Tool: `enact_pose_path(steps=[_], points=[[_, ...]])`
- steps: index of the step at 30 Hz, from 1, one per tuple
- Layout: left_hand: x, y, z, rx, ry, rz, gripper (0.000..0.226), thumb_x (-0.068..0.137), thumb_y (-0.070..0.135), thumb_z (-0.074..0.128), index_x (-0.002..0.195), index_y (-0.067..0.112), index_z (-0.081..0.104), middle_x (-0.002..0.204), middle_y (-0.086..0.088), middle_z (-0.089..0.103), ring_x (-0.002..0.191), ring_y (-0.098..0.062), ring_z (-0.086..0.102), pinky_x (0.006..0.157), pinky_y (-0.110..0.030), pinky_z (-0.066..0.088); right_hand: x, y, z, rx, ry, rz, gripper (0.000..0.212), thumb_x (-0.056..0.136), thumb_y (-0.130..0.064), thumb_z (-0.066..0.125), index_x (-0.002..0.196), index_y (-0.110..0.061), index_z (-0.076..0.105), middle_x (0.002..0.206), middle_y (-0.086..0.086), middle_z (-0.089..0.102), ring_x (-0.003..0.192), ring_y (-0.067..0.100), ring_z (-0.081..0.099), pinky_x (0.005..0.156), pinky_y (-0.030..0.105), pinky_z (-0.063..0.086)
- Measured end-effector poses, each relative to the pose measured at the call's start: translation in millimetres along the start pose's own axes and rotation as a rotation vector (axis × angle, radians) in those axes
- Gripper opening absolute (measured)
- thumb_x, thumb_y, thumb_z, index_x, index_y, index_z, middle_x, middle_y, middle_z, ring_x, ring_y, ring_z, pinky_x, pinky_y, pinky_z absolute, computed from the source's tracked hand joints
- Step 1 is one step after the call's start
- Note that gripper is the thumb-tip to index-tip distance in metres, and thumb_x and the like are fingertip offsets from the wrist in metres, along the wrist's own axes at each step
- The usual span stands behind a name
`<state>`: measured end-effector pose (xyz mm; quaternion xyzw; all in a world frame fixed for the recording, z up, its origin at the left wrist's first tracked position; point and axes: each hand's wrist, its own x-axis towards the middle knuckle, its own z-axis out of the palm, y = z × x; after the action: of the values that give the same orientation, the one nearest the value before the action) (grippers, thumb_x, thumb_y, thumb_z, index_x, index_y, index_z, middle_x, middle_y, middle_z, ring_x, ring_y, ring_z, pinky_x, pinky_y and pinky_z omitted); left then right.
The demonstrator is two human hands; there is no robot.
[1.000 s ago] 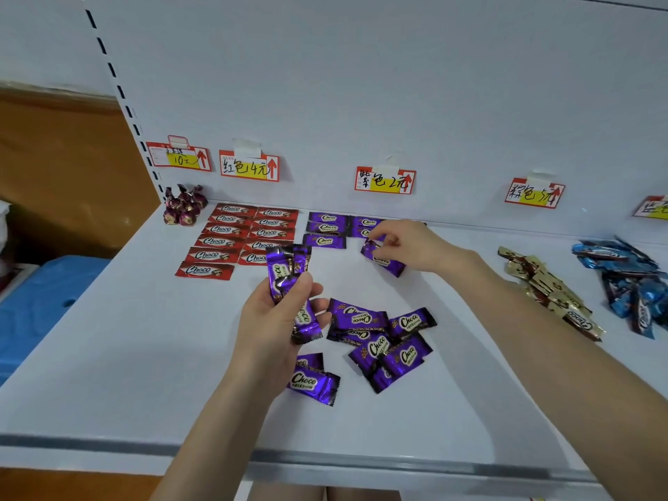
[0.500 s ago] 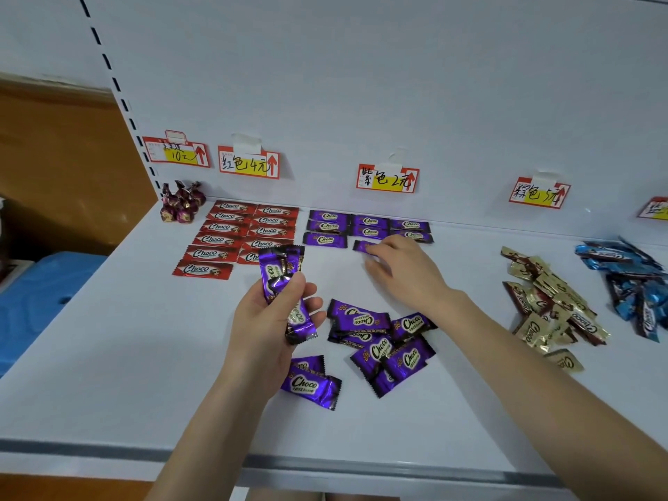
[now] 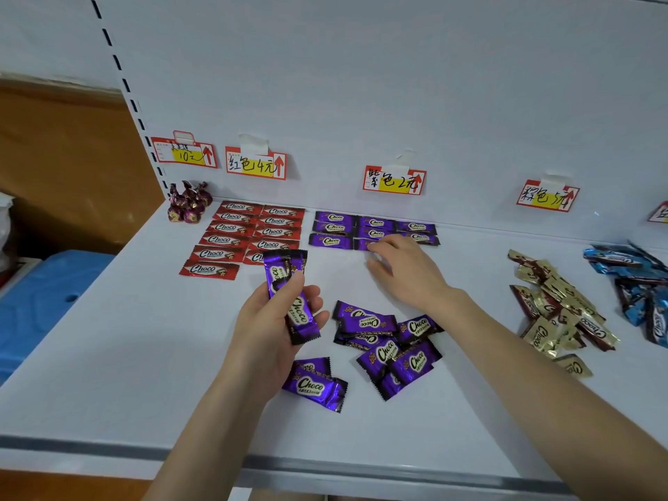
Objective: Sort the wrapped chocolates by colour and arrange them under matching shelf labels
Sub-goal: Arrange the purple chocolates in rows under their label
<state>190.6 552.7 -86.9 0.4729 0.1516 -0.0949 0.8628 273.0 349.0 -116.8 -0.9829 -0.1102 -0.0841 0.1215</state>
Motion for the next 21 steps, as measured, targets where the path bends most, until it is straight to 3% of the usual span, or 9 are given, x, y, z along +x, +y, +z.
enact_pose_path(steps=[3, 7, 10, 13, 17, 19, 21], points=[[-1, 3, 1, -0.115, 0.004, -0.078, 0.006, 0.093, 0.007, 0.049, 0.094, 0.007, 0.055, 0.079, -0.012, 0.070, 0.064, -0.016, 0.071, 0.049, -0.026, 0.055, 0, 0, 1, -0.007, -0.003, 0.004, 0.038, 0.097, -0.030, 0.041, 0.130, -0.014, 0.050, 0.131, 0.006, 0.049, 0.119, 0.023, 0.040, 0.094, 0.032, 0.037], [-6, 5, 2, -0.133, -0.056, -0.048, 0.017, 0.094, -0.003, 0.038, 0.095, 0.004, 0.053, 0.081, -0.017, 0.071, 0.070, -0.023, 0.072, 0.051, -0.029, 0.057, 0, 1, 3, -0.013, -0.004, 0.003, 0.037, 0.097, -0.029, 0.041, 0.129, -0.013, 0.050, 0.129, 0.006, 0.050, 0.119, 0.024, 0.040, 0.094, 0.034, 0.037], [-9, 4, 0, -0.083, -0.073, -0.006, 0.018, 0.095, -0.004, 0.039, 0.098, 0.004, 0.055, 0.097, -0.021, 0.067, 0.077, -0.026, 0.072, 0.057, -0.028, 0.058, 0, 1, 1, 0.009, -0.020, 0.008, 0.038, 0.097, -0.028, 0.041, 0.130, -0.013, 0.049, 0.132, 0.006, 0.048, 0.121, 0.023, 0.039, 0.096, 0.033, 0.036], [-10, 5, -2, -0.055, -0.078, 0.024, 0.016, 0.093, 0.000, 0.047, 0.105, 0.004, 0.056, 0.100, -0.018, 0.068, 0.084, -0.027, 0.071, 0.063, -0.027, 0.059, -3, -6, -12, 0.144, 0.046, 0.035, 0.035, 0.096, -0.023, 0.044, 0.128, -0.011, 0.051, 0.129, 0.006, 0.051, 0.121, 0.020, 0.042, 0.095, 0.025, 0.032], [-14, 6, 1, -0.068, -0.096, 0.059, 0.016, 0.086, 0.005, 0.056, 0.102, 0.008, 0.061, 0.092, -0.010, 0.073, 0.085, -0.023, 0.071, 0.069, -0.030, 0.059, -24, -38, -43, 0.602, 0.236, 0.116, 0.015, 0.089, -0.016, 0.057, 0.101, -0.017, 0.066, 0.093, -0.012, 0.064, 0.086, -0.004, 0.057, 0.073, 0.006, 0.039], [-17, 5, 5, -0.088, -0.116, 0.070, 0.017, 0.081, 0.008, 0.059, 0.098, 0.009, 0.063, 0.090, -0.007, 0.074, 0.086, -0.021, 0.071, 0.068, -0.029, 0.059, -44, -59, -58, 0.720, 0.226, 0.054, 0.013, 0.085, -0.016, 0.062, 0.084, -0.028, 0.066, 0.078, -0.022, 0.064, 0.075, -0.008, 0.057, 0.067, 0.005, 0.042], [-19, 4, 8, -0.134, -0.136, 0.070, 0.021, 0.076, 0.012, 0.061, 0.096, 0.008, 0.064, 0.090, -0.007, 0.074, 0.088, -0.019, 0.071, 0.069, -0.028, 0.059, -64, -78, -66, 0.763, 0.176, -0.014, 0.020, 0.083, -0.018, 0.064, 0.076, -0.037, 0.062, 0.077, -0.023, 0.064, 0.074, -0.004, 0.058, 0.065, 0.009, 0.044]])
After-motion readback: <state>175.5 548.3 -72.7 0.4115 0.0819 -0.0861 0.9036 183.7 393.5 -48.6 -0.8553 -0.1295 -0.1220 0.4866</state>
